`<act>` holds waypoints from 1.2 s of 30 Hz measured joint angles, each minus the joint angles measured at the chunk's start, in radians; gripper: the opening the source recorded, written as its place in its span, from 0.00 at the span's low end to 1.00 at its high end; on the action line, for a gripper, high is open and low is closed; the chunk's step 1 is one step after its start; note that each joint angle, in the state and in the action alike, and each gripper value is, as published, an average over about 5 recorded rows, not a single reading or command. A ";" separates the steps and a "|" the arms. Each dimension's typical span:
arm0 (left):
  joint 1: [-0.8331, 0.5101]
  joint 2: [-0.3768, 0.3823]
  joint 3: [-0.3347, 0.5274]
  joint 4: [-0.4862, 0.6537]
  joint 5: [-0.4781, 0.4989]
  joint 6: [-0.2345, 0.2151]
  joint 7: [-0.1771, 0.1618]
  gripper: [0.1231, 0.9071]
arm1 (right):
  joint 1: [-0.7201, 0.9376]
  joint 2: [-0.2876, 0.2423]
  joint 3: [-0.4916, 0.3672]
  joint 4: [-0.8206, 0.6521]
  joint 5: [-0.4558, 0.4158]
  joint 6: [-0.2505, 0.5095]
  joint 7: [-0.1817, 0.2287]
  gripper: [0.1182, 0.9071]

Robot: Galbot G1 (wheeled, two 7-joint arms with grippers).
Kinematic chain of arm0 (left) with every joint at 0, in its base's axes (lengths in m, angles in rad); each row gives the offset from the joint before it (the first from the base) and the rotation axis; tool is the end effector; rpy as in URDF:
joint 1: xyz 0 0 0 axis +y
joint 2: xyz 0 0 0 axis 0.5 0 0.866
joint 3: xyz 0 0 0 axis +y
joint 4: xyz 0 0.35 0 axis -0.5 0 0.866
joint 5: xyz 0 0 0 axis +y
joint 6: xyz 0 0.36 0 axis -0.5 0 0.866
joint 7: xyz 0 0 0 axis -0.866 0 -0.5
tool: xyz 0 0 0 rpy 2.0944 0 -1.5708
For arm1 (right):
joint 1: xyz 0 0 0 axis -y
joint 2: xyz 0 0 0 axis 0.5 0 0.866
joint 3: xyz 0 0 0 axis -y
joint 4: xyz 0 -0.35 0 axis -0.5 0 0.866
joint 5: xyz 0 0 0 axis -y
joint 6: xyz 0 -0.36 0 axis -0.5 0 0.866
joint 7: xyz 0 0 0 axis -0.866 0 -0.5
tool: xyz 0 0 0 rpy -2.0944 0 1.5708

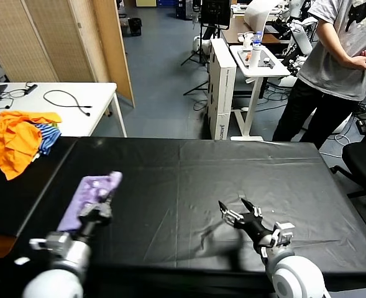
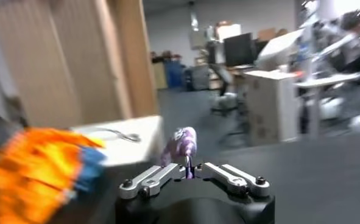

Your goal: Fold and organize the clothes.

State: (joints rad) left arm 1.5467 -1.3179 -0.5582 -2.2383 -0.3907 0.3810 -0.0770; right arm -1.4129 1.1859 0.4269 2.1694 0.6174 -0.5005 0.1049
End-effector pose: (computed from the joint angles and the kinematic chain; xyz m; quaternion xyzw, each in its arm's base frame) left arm 0.1902 0.0413 -0.2413 -0.0463 -0.9901 0.0600 0.1184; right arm 0.2238 -0.0286 -0.2433 0.1395 -0.9667 -0.1026 0.1885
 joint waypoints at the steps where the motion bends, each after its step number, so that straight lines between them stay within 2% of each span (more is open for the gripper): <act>1: -0.006 -0.026 0.027 0.006 0.010 -0.001 0.000 0.06 | 0.003 0.000 -0.001 0.001 0.006 -0.002 0.000 1.00; 7: -0.023 -0.148 0.145 0.047 0.051 -0.006 0.004 0.06 | 0.019 -0.004 -0.013 0.005 0.024 -0.008 0.001 1.00; 13: -0.012 -0.201 0.189 0.068 0.104 -0.005 0.018 0.07 | 0.031 -0.012 -0.038 0.010 0.068 -0.019 -0.002 1.00; 16: -0.009 -0.202 0.196 0.062 0.117 -0.010 0.027 0.20 | 0.044 -0.020 -0.055 0.012 0.123 -0.040 0.004 1.00; 23: -0.012 -0.181 0.185 0.030 0.108 -0.030 0.055 0.75 | 0.088 -0.041 -0.107 -0.007 0.240 -0.077 0.035 1.00; 25: -0.022 -0.168 0.165 0.021 0.098 -0.036 0.051 0.89 | 0.099 -0.041 -0.127 -0.016 0.259 -0.073 0.044 1.00; 28: -0.037 -0.136 0.118 0.012 0.070 -0.041 0.034 0.98 | 0.115 -0.032 -0.169 -0.036 0.271 -0.060 0.060 1.00; 32: -0.032 -0.095 0.057 0.007 0.065 -0.048 0.029 1.00 | 0.123 -0.004 -0.242 -0.070 0.268 -0.055 0.078 1.00; 36: -0.019 -0.086 0.027 0.007 0.079 -0.053 0.027 1.00 | 0.131 0.040 -0.318 -0.108 0.254 -0.057 0.083 1.00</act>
State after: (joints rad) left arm 1.5276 -1.4043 -0.5309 -2.2316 -0.3112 0.3277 -0.0499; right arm -1.2819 1.2258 0.1090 2.0610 0.8713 -0.5572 0.1882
